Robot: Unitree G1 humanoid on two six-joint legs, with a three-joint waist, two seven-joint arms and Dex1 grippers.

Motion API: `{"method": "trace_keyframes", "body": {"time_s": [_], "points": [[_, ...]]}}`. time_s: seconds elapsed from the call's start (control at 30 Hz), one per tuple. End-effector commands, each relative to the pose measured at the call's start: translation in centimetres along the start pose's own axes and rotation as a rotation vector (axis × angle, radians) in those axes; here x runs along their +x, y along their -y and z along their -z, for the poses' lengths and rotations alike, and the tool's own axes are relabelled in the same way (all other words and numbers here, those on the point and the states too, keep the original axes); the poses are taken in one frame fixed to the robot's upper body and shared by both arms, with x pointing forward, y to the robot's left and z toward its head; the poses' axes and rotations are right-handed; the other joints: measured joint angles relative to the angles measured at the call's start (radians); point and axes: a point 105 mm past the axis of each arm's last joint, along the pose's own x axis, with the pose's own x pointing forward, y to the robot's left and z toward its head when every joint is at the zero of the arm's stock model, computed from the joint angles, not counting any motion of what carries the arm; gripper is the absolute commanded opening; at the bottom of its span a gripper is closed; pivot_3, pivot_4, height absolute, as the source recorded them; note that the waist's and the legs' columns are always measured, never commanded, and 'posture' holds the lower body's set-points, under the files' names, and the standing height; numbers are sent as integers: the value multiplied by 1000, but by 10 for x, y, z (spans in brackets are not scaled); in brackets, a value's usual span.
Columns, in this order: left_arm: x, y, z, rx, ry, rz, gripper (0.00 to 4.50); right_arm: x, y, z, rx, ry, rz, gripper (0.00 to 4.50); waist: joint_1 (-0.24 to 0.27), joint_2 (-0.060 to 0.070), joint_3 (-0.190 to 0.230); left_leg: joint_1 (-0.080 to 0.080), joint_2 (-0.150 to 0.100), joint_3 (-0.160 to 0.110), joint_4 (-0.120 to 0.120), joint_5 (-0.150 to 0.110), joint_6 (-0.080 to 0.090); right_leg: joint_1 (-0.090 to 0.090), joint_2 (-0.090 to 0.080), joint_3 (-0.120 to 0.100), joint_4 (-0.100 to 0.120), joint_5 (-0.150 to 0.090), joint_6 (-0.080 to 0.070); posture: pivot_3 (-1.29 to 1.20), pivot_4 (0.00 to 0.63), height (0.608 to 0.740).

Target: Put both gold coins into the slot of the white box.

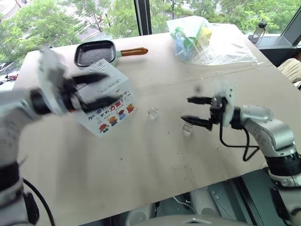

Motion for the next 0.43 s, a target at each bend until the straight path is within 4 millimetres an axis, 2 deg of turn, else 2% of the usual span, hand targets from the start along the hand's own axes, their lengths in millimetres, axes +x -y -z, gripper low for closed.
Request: {"method": "trace_keyframes", "body": {"time_s": [0.03, 0.1, 0.17, 0.23, 0.33, 0.43], "points": [[27, 38, 40, -42, -11, -89, 4412, -20, 8, 28, -30, -10, 49, 4340, 4, 2, -2, 2, 0, 1, 0, 0, 0, 1, 0, 1, 2, 0, 0, 0, 150, 721], [31, 54, 69, -46, -77, -130, 4412, -29, 12, 44, -1, -12, 85, 4340, 7, 1, -2, 8, 0, 2, -2, -1, 1, 9, 0, 1, 0, 0, 0, 0, 150, 721], [28, 52, 94, -77, -116, -210, 4412, -34, 12, 51, -2, -9, 87, 4340, 11, -1, 1, 10, 0, 1, -1, -2, 3, 11, 0, 0, 0, 0, -1, 0, 150, 721], [26, 55, 118, -132, -148, -298, 4475, -39, 8, 60, -51, -36, 56, 4420, 13, 3, 2, 10, 1, 0, 0, -2, 4, 11, 1, -1, 0, 2, -3, 0, 150, 721], [23, 61, 135, -118, -191, -316, 4475, -42, 8, 61, -70, -6, 37, 4420, 15, 4, 2, 40, 4, 1, 0, -3, 6, 45, 4, -2, -9, -3, -4, 0, 150, 721], [20, 63, 142, -130, -205, -298, 4475, -42, 5, 60, -61, 30, 14, 4420, 16, 4, 2, 40, 4, 2, 0, -3, 6, 46, 6, -4, -9, -3, -3, 0, 150, 721]]}}
